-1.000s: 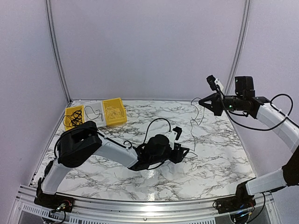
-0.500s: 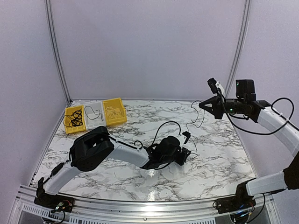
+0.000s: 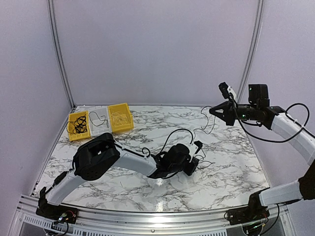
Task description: Untangle the cables
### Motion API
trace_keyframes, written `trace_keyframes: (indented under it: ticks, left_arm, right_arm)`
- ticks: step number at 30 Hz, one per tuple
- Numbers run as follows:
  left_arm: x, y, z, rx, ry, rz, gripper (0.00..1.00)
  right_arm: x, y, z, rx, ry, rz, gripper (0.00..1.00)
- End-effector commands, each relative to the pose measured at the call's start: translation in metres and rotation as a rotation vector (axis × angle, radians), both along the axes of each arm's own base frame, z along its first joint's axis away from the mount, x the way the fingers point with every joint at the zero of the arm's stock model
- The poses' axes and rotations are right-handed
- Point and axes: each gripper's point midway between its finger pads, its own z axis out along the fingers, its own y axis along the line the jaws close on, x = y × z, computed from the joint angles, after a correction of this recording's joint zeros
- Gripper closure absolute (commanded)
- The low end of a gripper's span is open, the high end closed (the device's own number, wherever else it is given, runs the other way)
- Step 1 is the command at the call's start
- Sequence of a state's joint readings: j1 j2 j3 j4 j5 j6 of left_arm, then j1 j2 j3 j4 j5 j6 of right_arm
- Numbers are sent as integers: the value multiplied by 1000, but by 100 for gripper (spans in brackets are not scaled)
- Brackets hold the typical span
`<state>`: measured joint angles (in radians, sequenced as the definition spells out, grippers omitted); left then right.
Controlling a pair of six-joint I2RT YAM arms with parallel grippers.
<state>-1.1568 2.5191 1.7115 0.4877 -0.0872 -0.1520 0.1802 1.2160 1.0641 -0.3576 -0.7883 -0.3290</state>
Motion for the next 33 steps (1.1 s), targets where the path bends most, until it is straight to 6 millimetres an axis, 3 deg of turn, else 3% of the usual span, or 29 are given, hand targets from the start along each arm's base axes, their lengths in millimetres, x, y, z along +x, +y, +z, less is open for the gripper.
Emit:
trace_keyframes:
  ticks: [1, 4, 10, 16, 18, 22, 26, 29, 33]
  left_arm:
    - [-2, 18, 10, 56, -46, 8, 100]
    - [-2, 34, 28, 67, -80, 30, 100]
    - [-10, 77, 75, 64, -127, 75, 100]
    - [-17, 154, 108, 94, -178, 202, 100]
    - [-16, 187, 115, 108, -197, 266, 100]
    - [-10, 242, 152, 85, -257, 376, 100]
    - [2, 282, 192, 57, -293, 470, 100]
    - [13, 307, 224, 15, -304, 521, 100]
    - [31, 332, 258, 1, -297, 560, 100]
  right_arm:
    - [-6, 3, 38, 27, -65, 17, 100]
    - [-6, 3, 45, 26, -76, 17, 100]
    - [-4, 7, 40, 16, -65, 24, 100]
    - [7, 4, 36, -1, -69, -17, 100]
    - [15, 2, 27, -12, -48, -42, 100]
    - [27, 5, 2, -28, 6, -53, 100]
    - [27, 27, -34, -63, 94, 10, 100]
    - [16, 53, -59, -85, 176, 119, 87]
    - [13, 63, -71, -67, 252, 186, 67]
